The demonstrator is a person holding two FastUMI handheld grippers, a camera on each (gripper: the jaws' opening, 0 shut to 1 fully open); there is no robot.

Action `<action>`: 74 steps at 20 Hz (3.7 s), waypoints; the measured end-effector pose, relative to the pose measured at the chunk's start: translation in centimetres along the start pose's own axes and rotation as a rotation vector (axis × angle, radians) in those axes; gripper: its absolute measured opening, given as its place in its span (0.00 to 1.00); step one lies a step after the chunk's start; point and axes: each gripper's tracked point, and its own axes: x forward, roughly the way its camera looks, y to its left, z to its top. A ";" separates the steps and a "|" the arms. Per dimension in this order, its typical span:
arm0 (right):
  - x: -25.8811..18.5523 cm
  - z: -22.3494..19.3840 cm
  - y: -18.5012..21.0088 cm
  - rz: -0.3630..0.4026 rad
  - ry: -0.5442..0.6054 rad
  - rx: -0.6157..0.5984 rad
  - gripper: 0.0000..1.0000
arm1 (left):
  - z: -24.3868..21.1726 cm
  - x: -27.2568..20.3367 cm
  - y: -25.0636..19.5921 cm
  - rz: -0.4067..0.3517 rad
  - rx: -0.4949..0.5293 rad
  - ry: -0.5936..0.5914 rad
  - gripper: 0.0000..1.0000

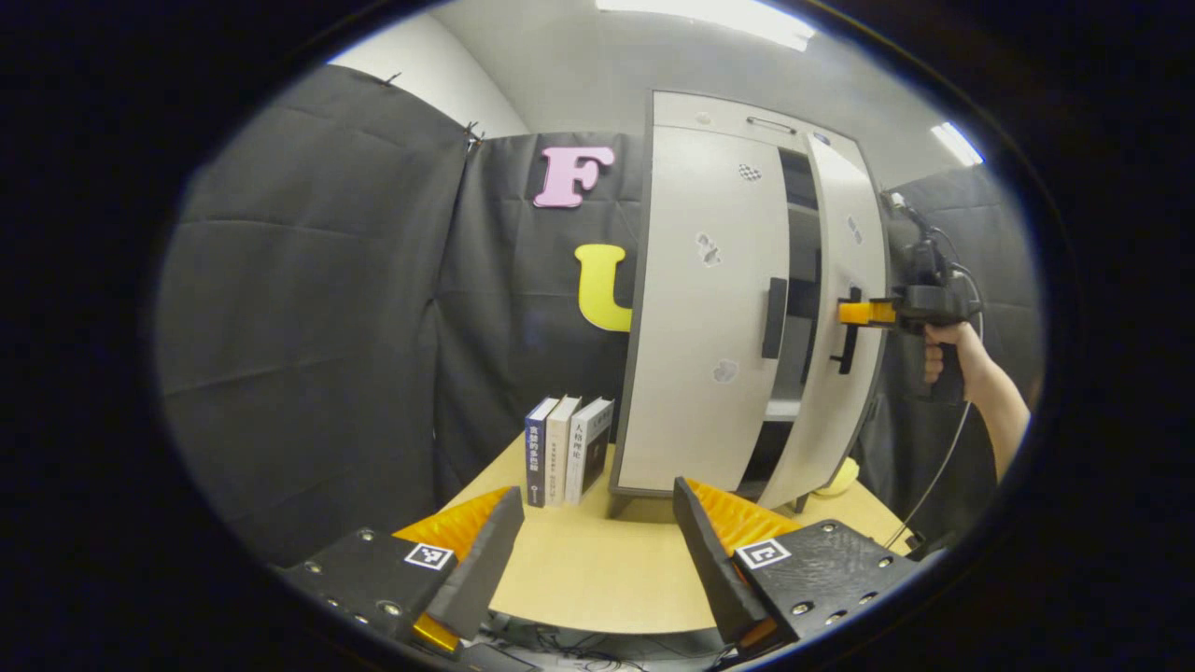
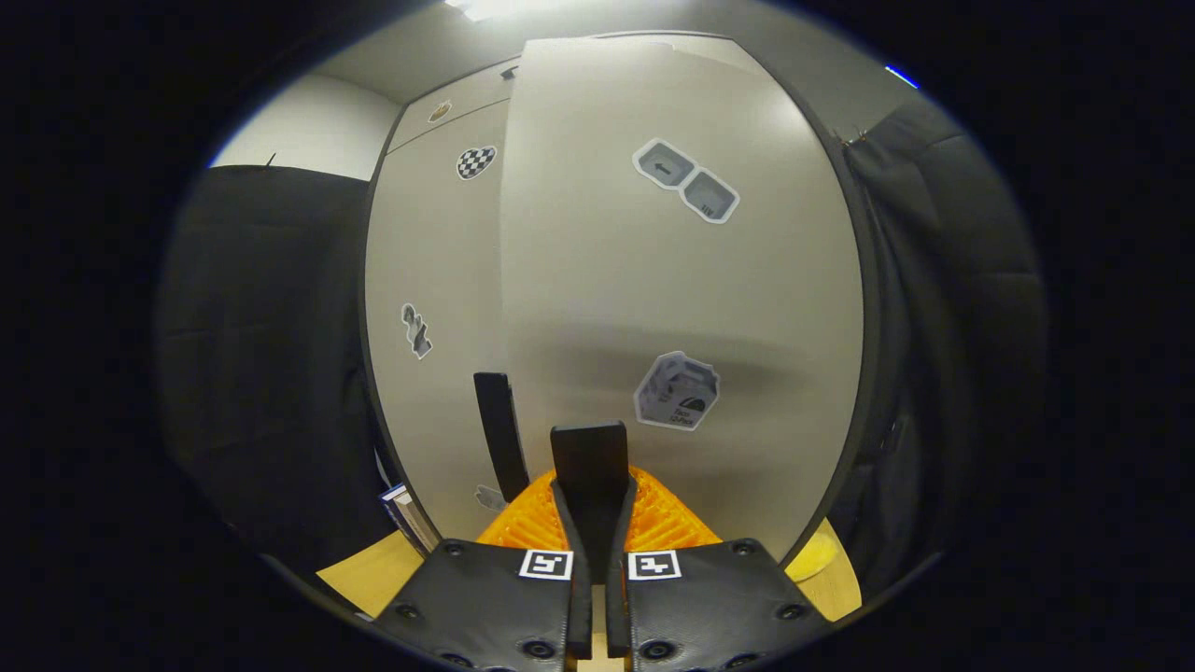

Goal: Open the right door of the double-door shoe cabinet with the right hand, and open the left door with the left hand.

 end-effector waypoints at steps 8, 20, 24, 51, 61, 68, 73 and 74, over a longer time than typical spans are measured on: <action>-3.6 -0.4 -1.5 0.021 0.014 0.001 0.07 | -0.5 0.5 0.3 0.007 0.012 0.022 0.94; -9.7 -0.9 -6.2 -0.025 -0.007 0.034 0.05 | -2.0 1.9 -4.5 -0.095 0.044 0.056 0.92; -11.2 -1.0 -8.1 -0.055 -0.008 0.060 0.07 | -2.0 2.4 -5.9 -0.129 0.066 0.056 0.94; -15.6 -1.5 -19.6 -0.119 -0.037 0.225 0.03 | -3.1 4.2 -11.0 -0.238 0.081 0.101 0.92; -18.7 -7.8 -26.0 -0.309 0.129 0.297 0.02 | -0.4 7.5 -13.4 -0.293 0.135 0.039 0.93; -17.1 -9.1 -32.4 -0.382 0.128 0.263 0.32 | 3.6 11.2 -16.2 -0.283 0.121 -0.086 0.92; -14.0 -10.4 -36.7 -0.431 0.111 0.254 0.96 | 5.6 13.4 -17.5 -0.258 0.111 -0.130 0.92; -13.4 -10.7 -37.5 -0.441 0.121 0.244 0.92 | 5.9 13.8 -17.5 -0.247 0.117 -0.137 0.93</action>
